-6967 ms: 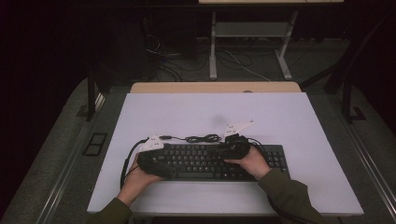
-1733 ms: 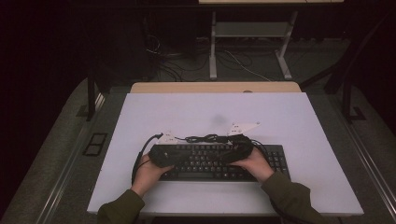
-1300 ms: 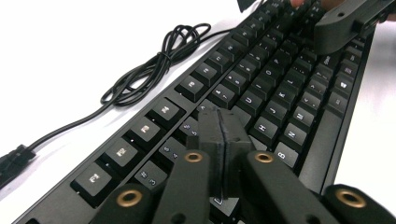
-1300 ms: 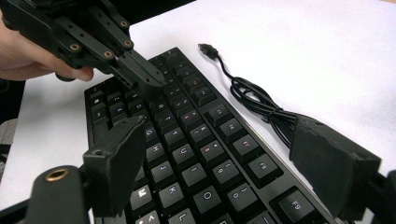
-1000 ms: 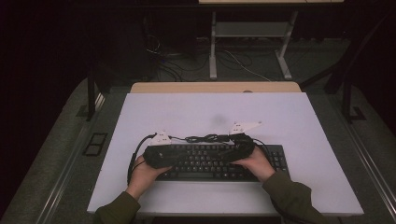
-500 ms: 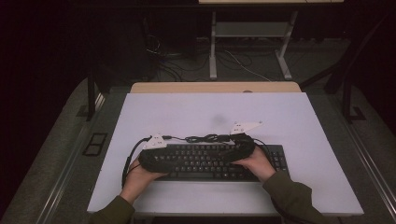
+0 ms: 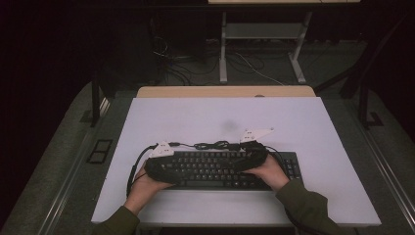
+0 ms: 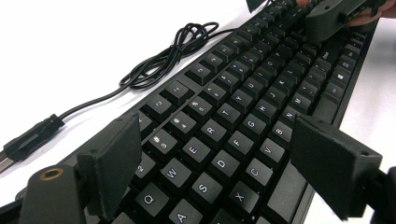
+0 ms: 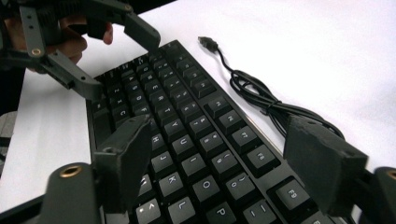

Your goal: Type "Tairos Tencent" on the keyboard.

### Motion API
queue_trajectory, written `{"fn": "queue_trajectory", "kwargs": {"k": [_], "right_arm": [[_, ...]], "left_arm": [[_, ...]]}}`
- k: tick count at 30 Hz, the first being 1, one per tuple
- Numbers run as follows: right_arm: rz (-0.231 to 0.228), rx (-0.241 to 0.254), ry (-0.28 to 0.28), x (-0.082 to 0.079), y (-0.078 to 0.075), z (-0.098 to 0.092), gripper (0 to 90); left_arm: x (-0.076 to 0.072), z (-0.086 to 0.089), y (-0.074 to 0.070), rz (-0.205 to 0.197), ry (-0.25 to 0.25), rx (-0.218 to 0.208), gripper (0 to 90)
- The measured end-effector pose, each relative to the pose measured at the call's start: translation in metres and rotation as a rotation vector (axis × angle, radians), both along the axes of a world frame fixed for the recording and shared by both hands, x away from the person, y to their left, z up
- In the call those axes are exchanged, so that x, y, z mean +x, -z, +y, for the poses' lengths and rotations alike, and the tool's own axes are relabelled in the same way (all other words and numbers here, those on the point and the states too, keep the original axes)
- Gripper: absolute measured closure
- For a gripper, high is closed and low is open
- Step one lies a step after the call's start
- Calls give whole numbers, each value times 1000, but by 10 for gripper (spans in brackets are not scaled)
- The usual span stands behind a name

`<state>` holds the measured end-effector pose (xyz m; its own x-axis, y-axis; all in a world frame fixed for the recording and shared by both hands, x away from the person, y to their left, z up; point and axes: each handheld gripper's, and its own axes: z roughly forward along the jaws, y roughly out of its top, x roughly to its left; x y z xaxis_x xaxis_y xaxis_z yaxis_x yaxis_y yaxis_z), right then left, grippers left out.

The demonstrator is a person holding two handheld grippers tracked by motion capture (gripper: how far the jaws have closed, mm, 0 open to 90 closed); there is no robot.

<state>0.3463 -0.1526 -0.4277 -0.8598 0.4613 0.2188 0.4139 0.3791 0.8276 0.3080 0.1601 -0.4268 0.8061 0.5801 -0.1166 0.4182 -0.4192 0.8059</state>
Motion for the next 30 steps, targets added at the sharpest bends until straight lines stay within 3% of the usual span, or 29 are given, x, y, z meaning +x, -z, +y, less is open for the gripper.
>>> {"fn": "queue_trajectory", "kwargs": {"k": [10,20,26,30], "right_arm": [[4,-47,-44,-4,4,2,473],[21,-59,-65,-3,7,3,586],[8,-99,-67,-4,6,4,757],[-2,-140,-75,-6,8,8,818]], "left_arm": [[0,0,0,0,-2,-6,150],[0,-1,0,0,-2,-6,150],[0,-1,0,-3,-1,-5,150],[0,-1,0,-3,-2,-6,148]]}}
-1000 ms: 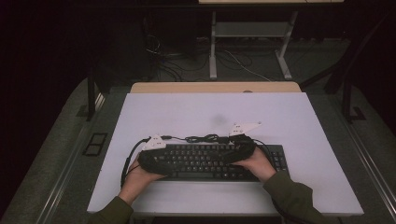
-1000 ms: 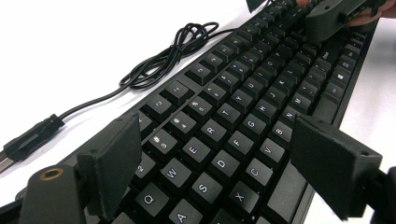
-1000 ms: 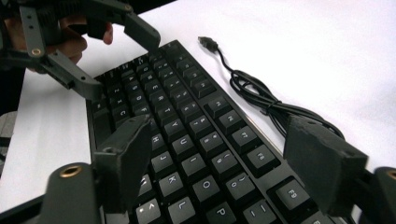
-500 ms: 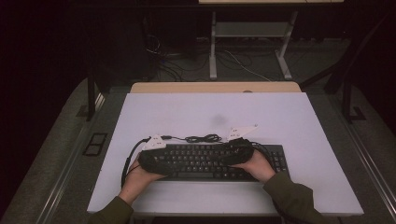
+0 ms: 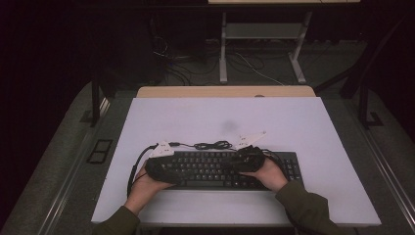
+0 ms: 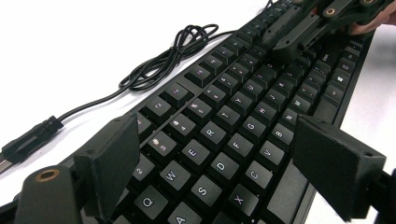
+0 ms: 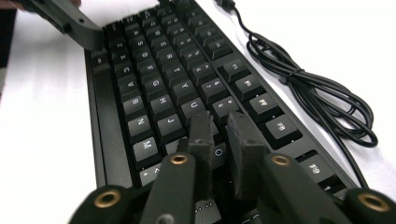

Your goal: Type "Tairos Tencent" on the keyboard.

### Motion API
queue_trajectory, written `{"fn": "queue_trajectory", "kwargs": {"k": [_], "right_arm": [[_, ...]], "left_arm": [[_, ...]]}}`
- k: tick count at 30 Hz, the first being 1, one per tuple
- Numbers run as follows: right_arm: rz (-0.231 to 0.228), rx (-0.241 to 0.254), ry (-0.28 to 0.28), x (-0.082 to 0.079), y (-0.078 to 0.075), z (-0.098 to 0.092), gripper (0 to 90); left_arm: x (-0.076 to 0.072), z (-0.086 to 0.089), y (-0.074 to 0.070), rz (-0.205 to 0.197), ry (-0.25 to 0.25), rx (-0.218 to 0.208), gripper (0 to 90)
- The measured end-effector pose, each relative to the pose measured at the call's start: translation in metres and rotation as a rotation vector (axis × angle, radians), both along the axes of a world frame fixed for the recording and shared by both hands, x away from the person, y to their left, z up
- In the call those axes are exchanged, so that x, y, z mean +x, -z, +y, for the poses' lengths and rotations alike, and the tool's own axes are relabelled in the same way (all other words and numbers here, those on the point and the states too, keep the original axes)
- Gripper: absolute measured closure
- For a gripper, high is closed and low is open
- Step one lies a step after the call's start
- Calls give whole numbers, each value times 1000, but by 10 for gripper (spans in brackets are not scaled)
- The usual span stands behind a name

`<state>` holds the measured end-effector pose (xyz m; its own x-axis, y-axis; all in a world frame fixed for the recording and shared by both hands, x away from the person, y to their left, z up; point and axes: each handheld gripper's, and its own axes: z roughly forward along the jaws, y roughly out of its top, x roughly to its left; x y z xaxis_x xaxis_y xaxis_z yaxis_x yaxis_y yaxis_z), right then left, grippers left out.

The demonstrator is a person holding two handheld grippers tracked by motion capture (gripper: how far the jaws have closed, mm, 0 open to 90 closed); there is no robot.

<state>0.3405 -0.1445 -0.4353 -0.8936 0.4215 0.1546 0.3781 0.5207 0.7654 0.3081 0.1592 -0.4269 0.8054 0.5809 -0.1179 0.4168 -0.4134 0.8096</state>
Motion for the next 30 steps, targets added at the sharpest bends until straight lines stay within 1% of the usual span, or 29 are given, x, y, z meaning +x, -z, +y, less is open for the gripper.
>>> {"fn": "queue_trajectory", "kwargs": {"k": [7,16,19,25,30], "right_arm": [[-9,-33,-1,-2,1,5,877],[-6,-47,-7,-1,4,6,892],[1,-39,-9,0,4,5,892],[-1,-36,-7,0,3,5,891],[-8,-5,2,0,-2,2,891]], "left_arm": [[0,0,0,0,0,1,147],[0,0,0,-2,1,2,147],[0,0,0,-3,0,1,147],[0,0,0,-5,0,-1,147],[0,0,-1,-6,-3,-1,147]]}}
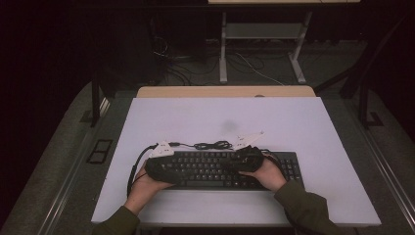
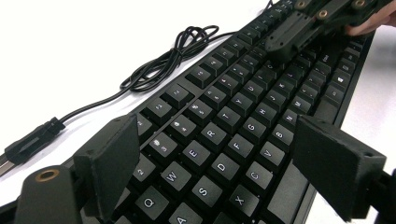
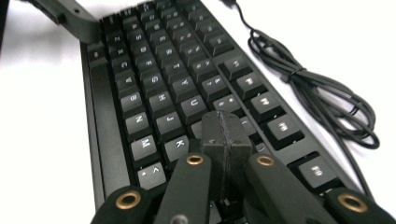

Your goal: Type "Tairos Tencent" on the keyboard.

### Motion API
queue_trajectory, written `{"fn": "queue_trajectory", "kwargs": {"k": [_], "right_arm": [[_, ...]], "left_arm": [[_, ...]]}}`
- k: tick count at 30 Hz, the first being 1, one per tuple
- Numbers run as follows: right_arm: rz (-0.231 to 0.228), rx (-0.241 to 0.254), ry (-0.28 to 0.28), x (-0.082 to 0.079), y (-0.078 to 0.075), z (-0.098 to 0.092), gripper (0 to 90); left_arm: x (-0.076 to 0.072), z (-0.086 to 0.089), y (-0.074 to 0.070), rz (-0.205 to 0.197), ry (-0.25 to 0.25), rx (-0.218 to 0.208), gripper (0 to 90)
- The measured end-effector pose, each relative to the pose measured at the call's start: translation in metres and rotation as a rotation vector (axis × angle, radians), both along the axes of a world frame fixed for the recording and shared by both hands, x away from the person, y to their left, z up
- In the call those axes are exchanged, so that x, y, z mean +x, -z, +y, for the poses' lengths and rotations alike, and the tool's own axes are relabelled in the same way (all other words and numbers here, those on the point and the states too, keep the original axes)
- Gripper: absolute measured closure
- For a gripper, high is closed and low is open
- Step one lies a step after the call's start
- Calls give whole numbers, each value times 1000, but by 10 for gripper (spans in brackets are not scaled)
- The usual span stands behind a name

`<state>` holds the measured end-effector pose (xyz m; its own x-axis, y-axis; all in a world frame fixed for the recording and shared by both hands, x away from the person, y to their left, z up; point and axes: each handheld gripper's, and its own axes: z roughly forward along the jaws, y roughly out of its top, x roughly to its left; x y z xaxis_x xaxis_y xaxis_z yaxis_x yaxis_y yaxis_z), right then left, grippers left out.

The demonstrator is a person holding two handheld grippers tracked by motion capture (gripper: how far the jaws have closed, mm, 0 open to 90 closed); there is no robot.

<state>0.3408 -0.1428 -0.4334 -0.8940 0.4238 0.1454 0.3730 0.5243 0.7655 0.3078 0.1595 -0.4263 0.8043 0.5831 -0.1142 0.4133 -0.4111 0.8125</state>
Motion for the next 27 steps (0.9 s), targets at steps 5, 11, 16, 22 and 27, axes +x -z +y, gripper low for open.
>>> {"fn": "queue_trajectory", "kwargs": {"k": [5,11,16,22,27], "right_arm": [[3,41,10,1,-4,-4,833],[0,75,29,3,-6,-8,653],[3,100,55,4,-7,-11,470],[-3,122,84,7,-7,-14,284],[2,126,98,8,-6,-16,253]], "left_arm": [[0,0,0,-1,0,1,147],[0,0,0,-1,-1,2,147],[0,0,-1,-3,0,5,148],[-1,1,-2,-5,0,1,154],[-1,2,-2,-2,-1,-1,170]]}}
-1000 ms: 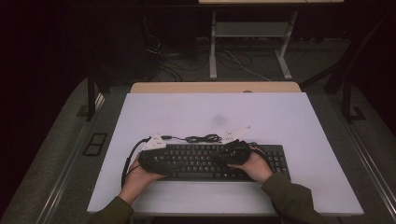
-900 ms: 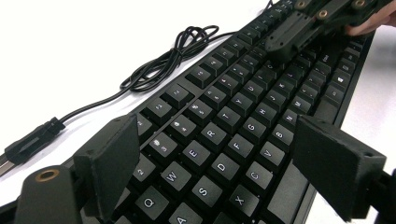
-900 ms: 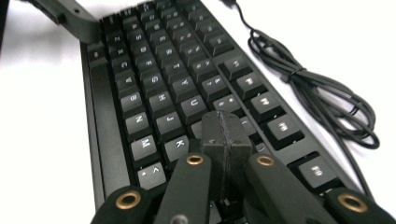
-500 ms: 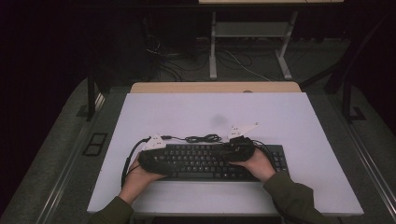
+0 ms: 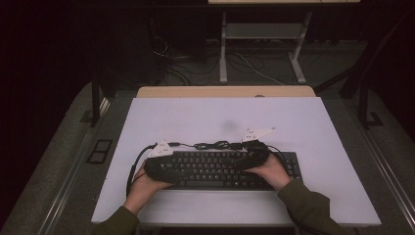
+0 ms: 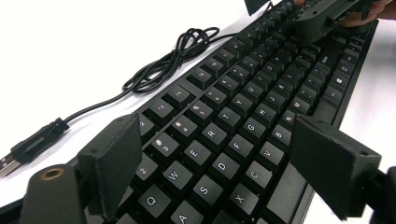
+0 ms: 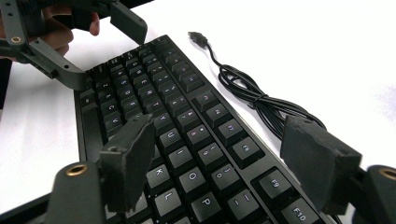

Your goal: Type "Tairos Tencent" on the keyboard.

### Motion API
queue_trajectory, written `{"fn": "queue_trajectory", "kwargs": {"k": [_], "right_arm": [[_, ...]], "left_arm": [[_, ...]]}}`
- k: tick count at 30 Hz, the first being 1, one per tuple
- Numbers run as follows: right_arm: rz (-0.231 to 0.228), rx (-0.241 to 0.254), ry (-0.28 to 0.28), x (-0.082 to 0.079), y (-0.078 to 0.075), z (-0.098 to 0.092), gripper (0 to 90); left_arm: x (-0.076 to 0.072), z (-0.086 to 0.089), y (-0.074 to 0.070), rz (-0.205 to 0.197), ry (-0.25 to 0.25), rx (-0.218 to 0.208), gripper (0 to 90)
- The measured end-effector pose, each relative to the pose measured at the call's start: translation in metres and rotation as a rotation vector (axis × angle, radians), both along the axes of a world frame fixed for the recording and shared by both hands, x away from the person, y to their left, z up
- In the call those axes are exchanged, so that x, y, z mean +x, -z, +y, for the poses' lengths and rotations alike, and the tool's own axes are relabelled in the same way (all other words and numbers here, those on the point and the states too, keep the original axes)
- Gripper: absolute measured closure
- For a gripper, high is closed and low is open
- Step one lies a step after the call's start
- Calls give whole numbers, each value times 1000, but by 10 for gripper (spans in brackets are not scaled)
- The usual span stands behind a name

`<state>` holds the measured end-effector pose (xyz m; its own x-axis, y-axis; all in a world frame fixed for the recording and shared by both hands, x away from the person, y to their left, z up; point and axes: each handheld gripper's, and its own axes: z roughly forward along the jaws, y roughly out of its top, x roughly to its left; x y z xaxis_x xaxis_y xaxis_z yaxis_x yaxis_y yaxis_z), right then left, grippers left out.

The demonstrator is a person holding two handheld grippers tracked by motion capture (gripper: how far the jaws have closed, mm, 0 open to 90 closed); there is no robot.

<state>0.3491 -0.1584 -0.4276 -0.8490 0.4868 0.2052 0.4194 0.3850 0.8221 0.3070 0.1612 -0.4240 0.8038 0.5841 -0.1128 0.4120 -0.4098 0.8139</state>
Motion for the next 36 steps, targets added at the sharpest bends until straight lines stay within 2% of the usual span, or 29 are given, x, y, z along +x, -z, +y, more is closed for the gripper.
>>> {"fn": "queue_trajectory", "kwargs": {"k": [9,15,19,24,36], "right_arm": [[-6,-4,4,0,2,0,241],[-1,-2,11,0,2,0,235],[-2,-2,12,0,2,0,235],[-3,-3,11,0,2,0,235],[0,-8,10,0,3,0,235]], "left_arm": [[0,3,-1,1,5,2,221],[-1,7,-3,5,16,6,299],[-1,11,-4,6,22,8,397],[-1,14,-4,6,36,16,564],[1,17,-2,42,54,31,889]]}}
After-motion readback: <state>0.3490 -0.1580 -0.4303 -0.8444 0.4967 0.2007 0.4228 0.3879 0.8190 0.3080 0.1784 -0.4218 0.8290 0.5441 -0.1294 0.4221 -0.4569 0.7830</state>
